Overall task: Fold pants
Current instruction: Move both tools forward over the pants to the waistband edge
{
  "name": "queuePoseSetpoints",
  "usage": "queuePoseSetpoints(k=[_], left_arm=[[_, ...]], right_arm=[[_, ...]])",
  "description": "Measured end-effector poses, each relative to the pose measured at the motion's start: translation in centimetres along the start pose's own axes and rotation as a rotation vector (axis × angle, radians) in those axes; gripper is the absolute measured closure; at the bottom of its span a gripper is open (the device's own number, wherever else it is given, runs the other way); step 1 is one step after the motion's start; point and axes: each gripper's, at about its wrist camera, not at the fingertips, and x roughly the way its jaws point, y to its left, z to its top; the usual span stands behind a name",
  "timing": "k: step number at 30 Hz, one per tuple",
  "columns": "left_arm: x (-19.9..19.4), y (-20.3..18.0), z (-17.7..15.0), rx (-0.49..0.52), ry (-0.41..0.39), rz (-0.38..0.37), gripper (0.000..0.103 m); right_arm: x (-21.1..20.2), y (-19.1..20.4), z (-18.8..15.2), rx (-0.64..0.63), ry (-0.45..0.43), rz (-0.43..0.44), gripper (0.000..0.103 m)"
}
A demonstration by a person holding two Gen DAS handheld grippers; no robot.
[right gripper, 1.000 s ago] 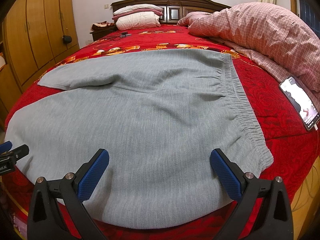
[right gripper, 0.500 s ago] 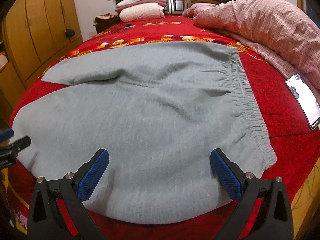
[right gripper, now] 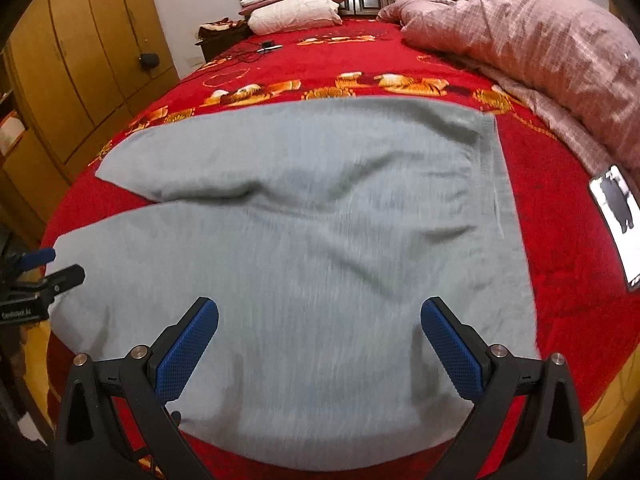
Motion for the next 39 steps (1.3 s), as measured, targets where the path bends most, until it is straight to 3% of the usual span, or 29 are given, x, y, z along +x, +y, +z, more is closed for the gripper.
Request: queuePoseSetpoints(k=[9,17,23,31,39], left_arm=[[0.7,1.5,6.2,0.032,-0.035,0.013,0.000],[3.4,2.6,12.2,0.109,-0.043,0.028,0.000],[7.5,3.7,16.3,0.096,0.018,-0.024,0.000],[13.6,5.6,20.4,0.111,0.115,-0.035,0.000],[17.9,10.1,23.2,0.077,0.144,0.088,0.000]], right_arm=[[-0.2,-1.1,5.0,-0.011,0.004,0.035,0.000],[1.3,-3.7,10.8,-0.019,0.030,0.007,0.000],[4.4,-6.1,14.7,-0.039,0.093,-0.039,0.000],[10.1,-8.5,18.1,-0.059,0.177,-0.078,0.000],[14.7,-10.4,19.9,-0.084,0.250,-0.091,0.000]])
